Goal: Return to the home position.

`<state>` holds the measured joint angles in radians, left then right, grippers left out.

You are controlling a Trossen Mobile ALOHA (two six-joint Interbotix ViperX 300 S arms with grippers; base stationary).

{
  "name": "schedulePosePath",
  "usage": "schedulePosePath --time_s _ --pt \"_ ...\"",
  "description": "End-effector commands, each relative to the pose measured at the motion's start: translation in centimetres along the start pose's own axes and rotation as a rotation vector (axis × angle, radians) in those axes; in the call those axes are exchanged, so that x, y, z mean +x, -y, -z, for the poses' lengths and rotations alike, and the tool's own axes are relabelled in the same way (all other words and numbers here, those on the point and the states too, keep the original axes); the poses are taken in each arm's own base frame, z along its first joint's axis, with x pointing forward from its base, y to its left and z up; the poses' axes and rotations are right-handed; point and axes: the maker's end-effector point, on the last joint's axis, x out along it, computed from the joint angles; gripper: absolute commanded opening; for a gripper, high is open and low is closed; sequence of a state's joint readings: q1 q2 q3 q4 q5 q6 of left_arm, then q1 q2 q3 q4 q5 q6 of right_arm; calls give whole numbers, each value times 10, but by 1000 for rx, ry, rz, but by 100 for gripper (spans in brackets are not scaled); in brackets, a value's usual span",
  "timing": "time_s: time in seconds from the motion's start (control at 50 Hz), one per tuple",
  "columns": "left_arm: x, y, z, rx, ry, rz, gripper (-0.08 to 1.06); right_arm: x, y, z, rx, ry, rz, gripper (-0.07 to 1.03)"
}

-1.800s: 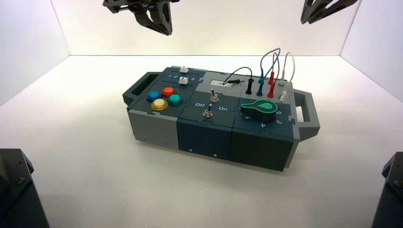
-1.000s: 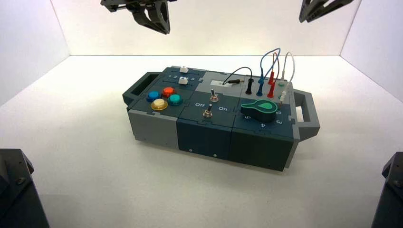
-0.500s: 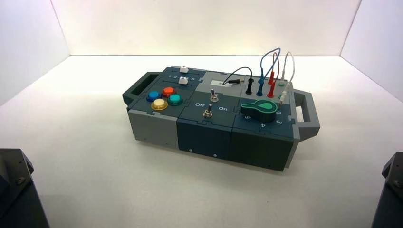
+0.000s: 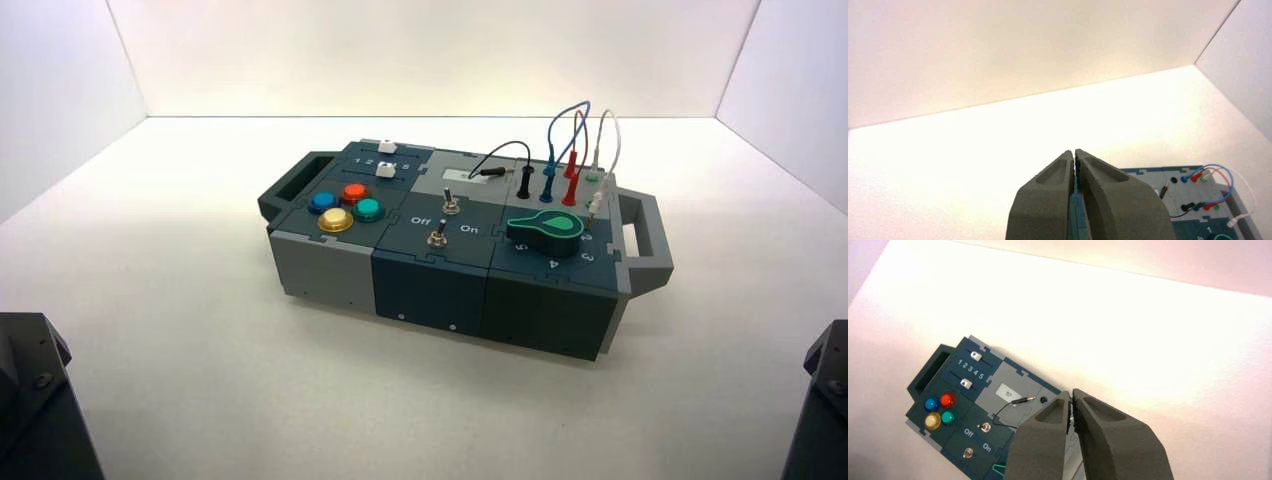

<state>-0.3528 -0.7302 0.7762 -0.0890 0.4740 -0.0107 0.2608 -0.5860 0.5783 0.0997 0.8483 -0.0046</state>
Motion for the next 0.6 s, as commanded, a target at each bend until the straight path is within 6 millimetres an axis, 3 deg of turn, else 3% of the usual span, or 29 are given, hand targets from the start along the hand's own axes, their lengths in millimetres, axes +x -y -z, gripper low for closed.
schedulePosePath --time_s 0.02,0.4,0.6 --pt "-19 -1 -12 7 51 -5 -1 -27 1 -14 -6 77 13 -1" --pt "-54 -1 -21 -5 130 -5 -3 -95 18 -7 -50 160 134 -2" --pt "-68 0 -19 -7 127 -1 -3 -126 18 2 -29 219 139 -2"
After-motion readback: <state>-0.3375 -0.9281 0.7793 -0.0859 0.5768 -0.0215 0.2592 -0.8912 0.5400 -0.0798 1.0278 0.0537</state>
